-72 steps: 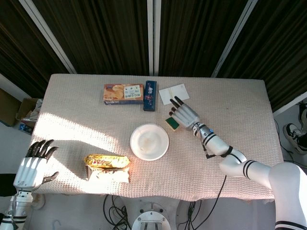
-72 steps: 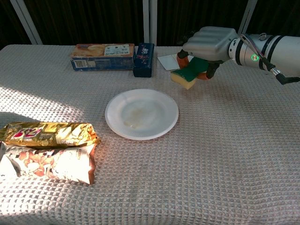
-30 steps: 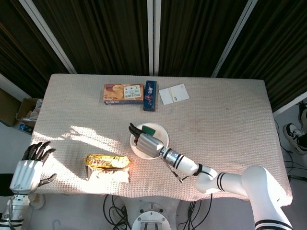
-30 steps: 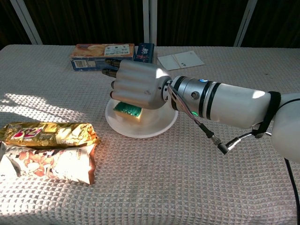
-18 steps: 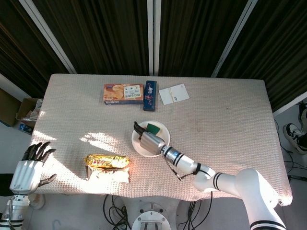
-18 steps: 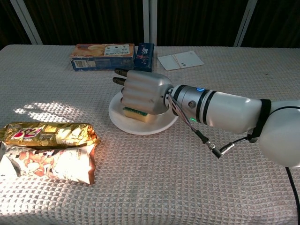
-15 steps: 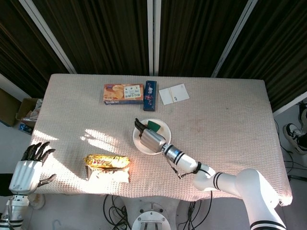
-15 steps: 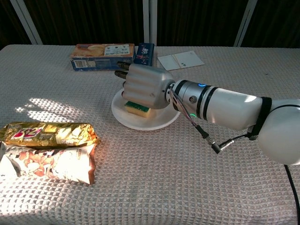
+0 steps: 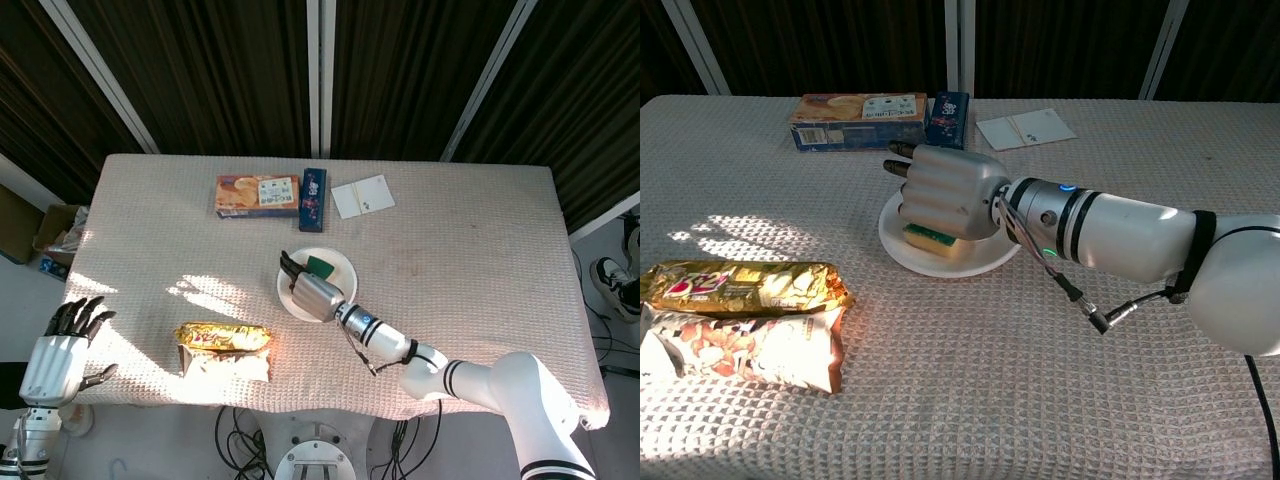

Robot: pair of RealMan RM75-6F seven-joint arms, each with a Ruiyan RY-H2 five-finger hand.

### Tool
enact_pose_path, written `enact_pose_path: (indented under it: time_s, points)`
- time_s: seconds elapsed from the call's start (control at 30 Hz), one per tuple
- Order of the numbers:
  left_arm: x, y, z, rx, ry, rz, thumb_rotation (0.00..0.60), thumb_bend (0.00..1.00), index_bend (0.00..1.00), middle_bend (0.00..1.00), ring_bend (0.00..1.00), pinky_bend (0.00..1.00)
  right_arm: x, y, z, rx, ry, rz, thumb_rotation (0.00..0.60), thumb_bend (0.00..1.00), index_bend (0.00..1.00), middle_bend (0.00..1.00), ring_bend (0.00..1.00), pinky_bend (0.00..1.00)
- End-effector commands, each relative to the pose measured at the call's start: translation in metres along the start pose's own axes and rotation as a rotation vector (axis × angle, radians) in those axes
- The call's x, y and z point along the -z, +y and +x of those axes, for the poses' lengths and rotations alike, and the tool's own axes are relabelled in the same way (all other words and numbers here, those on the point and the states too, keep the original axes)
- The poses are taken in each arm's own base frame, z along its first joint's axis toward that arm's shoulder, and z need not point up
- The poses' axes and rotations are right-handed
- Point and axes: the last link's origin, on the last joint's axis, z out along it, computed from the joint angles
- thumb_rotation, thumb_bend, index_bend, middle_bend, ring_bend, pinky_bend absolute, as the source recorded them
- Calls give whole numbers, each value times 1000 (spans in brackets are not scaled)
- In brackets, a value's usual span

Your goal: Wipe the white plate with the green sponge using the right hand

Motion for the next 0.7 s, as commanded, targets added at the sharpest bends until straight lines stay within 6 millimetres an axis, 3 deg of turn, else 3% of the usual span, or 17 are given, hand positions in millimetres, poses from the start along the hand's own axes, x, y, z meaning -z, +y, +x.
enact_pose_path:
  time_s: [0.03,0.33,0.7]
  points:
    - [0,0,0,0,2,0,600,47,250,120,96,118,-3,1,1,0,0,-14,600,293,454,344,71,0]
    - [0,0,0,1,5,-5,600,47,250,119,96,118,2,39,-3,-16,3,-109,600,294,453,344,71,0]
    - [1,-3,-2,7,0,6,600,47,250,119,96,118,-17,19,-17,129,-57,-36,600,296,453,347,74,0]
